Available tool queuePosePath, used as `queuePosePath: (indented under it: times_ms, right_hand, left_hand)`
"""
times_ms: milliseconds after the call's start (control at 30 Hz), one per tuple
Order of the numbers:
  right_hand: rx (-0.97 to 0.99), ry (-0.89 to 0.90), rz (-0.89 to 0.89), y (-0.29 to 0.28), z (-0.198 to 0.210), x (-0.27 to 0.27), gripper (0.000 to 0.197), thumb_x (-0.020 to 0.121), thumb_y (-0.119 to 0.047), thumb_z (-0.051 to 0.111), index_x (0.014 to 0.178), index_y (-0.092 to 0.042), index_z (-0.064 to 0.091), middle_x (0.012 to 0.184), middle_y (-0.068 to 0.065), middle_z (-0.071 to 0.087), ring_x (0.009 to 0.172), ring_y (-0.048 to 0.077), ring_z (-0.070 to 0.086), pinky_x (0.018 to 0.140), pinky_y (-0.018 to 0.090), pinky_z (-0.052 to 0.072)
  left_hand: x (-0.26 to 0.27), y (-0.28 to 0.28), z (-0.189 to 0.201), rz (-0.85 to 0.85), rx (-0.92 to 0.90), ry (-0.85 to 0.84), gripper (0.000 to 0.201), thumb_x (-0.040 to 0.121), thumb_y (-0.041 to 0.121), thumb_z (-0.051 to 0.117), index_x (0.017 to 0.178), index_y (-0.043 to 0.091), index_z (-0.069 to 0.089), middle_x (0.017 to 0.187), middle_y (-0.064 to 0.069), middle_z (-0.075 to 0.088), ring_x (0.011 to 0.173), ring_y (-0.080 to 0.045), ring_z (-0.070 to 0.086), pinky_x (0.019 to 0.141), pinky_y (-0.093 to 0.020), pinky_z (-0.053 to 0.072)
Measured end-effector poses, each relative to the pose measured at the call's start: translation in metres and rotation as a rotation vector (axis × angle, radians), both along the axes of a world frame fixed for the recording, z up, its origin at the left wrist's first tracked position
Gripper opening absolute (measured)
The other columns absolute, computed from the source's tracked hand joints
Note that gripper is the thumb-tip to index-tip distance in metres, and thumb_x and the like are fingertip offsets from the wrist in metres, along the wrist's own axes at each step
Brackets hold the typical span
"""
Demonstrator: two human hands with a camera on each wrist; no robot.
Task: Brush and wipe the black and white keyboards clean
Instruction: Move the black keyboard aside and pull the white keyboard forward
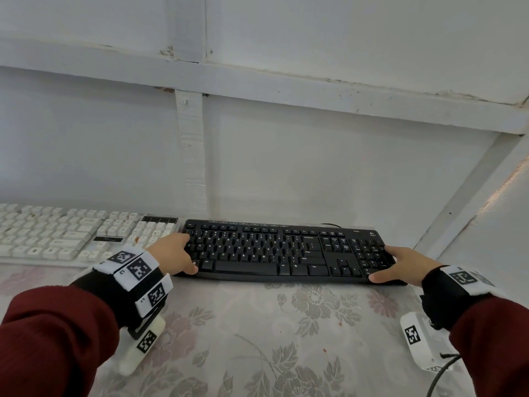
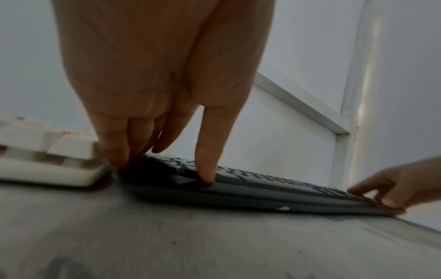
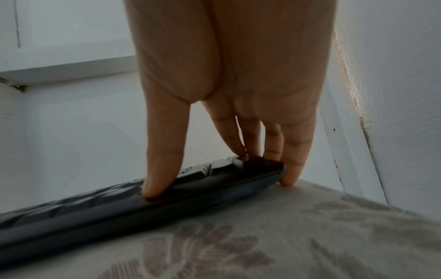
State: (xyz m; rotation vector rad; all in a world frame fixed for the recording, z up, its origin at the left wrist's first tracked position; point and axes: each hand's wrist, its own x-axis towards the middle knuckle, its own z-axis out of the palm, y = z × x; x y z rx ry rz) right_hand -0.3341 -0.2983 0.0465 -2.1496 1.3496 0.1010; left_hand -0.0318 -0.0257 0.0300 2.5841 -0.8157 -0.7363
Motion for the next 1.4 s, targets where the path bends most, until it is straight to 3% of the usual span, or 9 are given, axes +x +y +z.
queuePosePath:
  times_ms: [167,333,500,667,800,933,1167,1300,1400]
  right_hand:
    - [0.009,0.028,-0.001,0.002,-0.001,0.004,0.068,0.074,-0.017,0.079,0.132,-0.005,0.047,0.115,0.008,0.056,0.098,0.019,0.049,0.090,0.026,0.037]
    - [-0.006,0.028,-0.014,0.002,-0.004,0.003,0.069,0.075,-0.016,0.078,0.134,-0.003,0.044,0.123,0.012,0.055,0.097,0.018,0.046,0.086,0.023,0.033]
    - [-0.092,0.100,-0.012,0.007,-0.007,0.011,0.057,0.070,-0.026,0.081,0.117,-0.008,0.055,0.117,0.011,0.060,0.103,0.027,0.057,0.088,0.031,0.044]
    - [-0.188,0.114,0.055,0.052,0.006,0.040,0.075,0.076,-0.040,0.073,0.135,-0.006,0.043,0.139,0.012,0.047,0.124,0.029,0.047,0.102,0.036,0.040]
    - [-0.152,0.038,0.145,0.117,0.015,0.080,0.082,0.086,-0.035,0.066,0.148,-0.006,0.022,0.154,0.010,0.025,0.140,0.024,0.029,0.113,0.032,0.026]
    - [-0.140,-0.062,0.235,0.188,0.015,0.136,0.074,0.088,-0.035,0.063,0.146,-0.006,0.027,0.150,0.008,0.034,0.135,0.023,0.037,0.107,0.029,0.030]
    - [-0.083,-0.122,0.272,0.279,0.008,0.251,0.077,0.087,-0.035,0.064,0.148,-0.008,0.024,0.152,0.008,0.031,0.137,0.022,0.034,0.111,0.028,0.028]
    - [-0.135,-0.141,0.253,0.301,0.003,0.290,0.043,0.086,-0.020,0.067,0.125,-0.008,0.053,0.127,0.010,0.058,0.106,0.022,0.056,0.076,0.021,0.042]
    - [-0.143,-0.094,0.198,0.307,-0.005,0.301,0.045,0.083,-0.020,0.070,0.123,-0.008,0.054,0.124,0.010,0.059,0.111,0.026,0.056,0.090,0.028,0.042]
  left_hand:
    - [-0.004,0.002,0.005,-0.047,0.080,-0.074,0.066,0.088,0.020,0.064,0.141,0.003,0.029,0.145,-0.011,0.036,0.130,-0.025,0.040,0.102,-0.029,0.037]
    - [-0.008,0.010,0.006,-0.093,0.038,-0.087,0.062,0.090,0.020,0.060,0.140,0.003,0.029,0.146,-0.011,0.035,0.131,-0.024,0.039,0.095,-0.028,0.037]
    - [-0.008,0.037,0.015,-0.137,-0.179,-0.056,0.068,0.088,0.019,0.062,0.146,0.016,0.026,0.149,-0.002,0.034,0.136,-0.018,0.035,0.108,-0.028,0.030]
    - [0.011,0.084,0.026,-0.087,-0.325,-0.055,0.053,0.086,0.016,0.065,0.135,0.017,0.045,0.134,-0.001,0.052,0.124,-0.014,0.048,0.105,-0.027,0.037]
    - [0.039,0.131,0.029,-0.032,-0.359,-0.093,0.046,0.085,0.018,0.067,0.129,0.017,0.051,0.120,0.000,0.060,0.114,-0.014,0.054,0.098,-0.025,0.039]
    - [0.078,0.184,0.027,0.004,-0.332,-0.118,0.044,0.085,0.017,0.066,0.127,0.015,0.052,0.117,-0.003,0.060,0.110,-0.018,0.056,0.096,-0.028,0.041]
    - [0.176,0.278,0.020,0.089,-0.310,-0.113,0.049,0.084,0.015,0.067,0.130,0.013,0.050,0.124,-0.007,0.058,0.117,-0.021,0.053,0.101,-0.032,0.039]
    - [0.235,0.312,0.011,0.165,-0.315,-0.073,0.054,0.084,0.012,0.067,0.133,0.008,0.045,0.130,-0.011,0.053,0.122,-0.024,0.049,0.103,-0.033,0.036]
    - [0.269,0.325,0.004,0.204,-0.298,-0.072,0.061,0.083,0.012,0.069,0.137,0.005,0.041,0.136,-0.013,0.049,0.126,-0.027,0.046,0.104,-0.034,0.034]
